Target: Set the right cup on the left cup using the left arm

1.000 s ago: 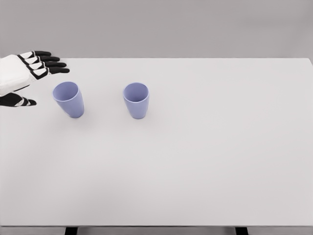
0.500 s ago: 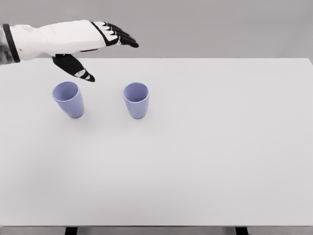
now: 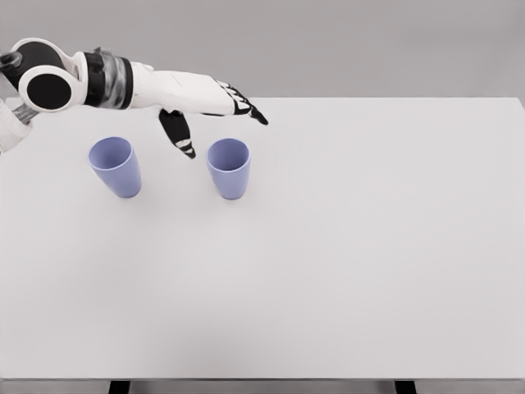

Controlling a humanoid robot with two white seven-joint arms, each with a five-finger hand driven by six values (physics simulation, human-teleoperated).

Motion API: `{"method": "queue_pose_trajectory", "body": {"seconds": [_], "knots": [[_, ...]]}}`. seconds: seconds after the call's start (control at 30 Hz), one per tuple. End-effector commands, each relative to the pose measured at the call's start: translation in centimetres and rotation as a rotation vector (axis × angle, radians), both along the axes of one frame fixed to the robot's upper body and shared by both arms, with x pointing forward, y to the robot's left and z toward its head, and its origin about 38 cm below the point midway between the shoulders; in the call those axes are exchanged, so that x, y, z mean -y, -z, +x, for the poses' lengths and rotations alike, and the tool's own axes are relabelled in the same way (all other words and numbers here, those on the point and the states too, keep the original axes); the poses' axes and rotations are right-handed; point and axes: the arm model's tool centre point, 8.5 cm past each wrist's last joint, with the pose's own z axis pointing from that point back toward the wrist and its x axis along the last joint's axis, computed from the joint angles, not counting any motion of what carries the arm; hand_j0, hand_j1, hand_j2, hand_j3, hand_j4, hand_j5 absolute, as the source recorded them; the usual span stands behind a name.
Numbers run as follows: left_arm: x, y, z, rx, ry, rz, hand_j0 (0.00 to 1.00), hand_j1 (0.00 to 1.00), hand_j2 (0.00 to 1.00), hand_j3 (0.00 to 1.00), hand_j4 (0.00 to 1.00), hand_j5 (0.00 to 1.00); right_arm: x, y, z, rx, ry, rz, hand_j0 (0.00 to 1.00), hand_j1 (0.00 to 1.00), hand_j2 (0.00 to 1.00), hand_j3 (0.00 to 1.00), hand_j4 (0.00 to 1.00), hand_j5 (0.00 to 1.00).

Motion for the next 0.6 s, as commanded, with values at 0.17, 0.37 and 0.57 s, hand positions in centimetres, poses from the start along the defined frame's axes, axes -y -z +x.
{"method": "queue_pose_trajectory", "body": {"seconds": [0.17,0.37,0.57], "knots": [[-0.5,1.5,1.5,-0.095,-0.062,-0.041,0.97,0.97,0.97,0.97,0.97,0.97,0.0,0.0,0.0,0.0,0.0,0.0,1.0,1.0,1.0,1.0,1.0,1.0],[-0.5,2.4,2.1,-0.115,-0.104,-0.036,0.97,0.97,0.97,0.97,0.97,0.97,0.0,0.0,0.0,0.0,0.0,0.0,1.0,1.0,1.0,1.0,1.0,1.0],[0.2,3.6,1.5,-0.103,-0.07,0.02,0.97,0.97,0.97,0.97,0.97,0.97,0.0,0.0,0.0,0.0,-0.001,0.0,1.0,1.0,1.0,1.0,1.0,1.0]]}}
